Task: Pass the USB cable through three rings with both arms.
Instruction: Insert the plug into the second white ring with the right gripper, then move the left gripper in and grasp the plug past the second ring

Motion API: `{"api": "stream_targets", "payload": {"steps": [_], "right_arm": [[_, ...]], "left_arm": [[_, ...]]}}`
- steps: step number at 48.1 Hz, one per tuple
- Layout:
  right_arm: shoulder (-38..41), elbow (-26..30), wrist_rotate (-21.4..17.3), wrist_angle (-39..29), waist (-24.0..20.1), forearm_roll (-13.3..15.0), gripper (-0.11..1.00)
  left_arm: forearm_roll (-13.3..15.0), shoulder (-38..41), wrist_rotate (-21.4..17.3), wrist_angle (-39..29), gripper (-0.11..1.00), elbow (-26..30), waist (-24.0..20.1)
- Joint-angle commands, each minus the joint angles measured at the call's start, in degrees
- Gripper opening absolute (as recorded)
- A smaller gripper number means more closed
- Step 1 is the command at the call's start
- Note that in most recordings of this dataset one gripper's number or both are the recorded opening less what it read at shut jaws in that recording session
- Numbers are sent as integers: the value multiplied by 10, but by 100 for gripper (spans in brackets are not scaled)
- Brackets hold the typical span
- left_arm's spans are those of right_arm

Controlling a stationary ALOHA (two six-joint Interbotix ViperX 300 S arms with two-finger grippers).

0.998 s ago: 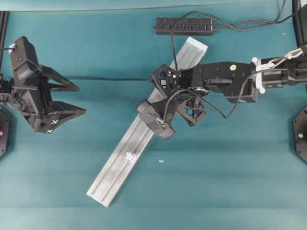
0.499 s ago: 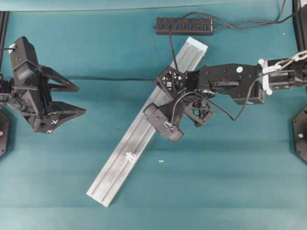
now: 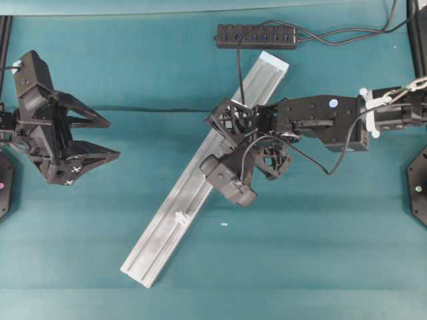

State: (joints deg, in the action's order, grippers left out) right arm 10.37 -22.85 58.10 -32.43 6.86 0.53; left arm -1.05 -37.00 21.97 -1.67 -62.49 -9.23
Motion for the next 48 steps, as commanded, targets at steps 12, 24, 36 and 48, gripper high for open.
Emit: {"api": "stream_targets", "payload": {"steps": [12,24,36,48], "right_arm": [[-2,7,3,13,-5,-40,8],[-3,2,1,16,10,-40,8],[-3,3,0,16,13,-43,8],[-3,1,-32,18,15,-45,8]], "left_arm": [[-2,26,7,41,95,8,18],[-1,97,49,94,95,20,58],[-1,193,66,170,95,58,69],[-1,301,73,221,95,104,64]]}}
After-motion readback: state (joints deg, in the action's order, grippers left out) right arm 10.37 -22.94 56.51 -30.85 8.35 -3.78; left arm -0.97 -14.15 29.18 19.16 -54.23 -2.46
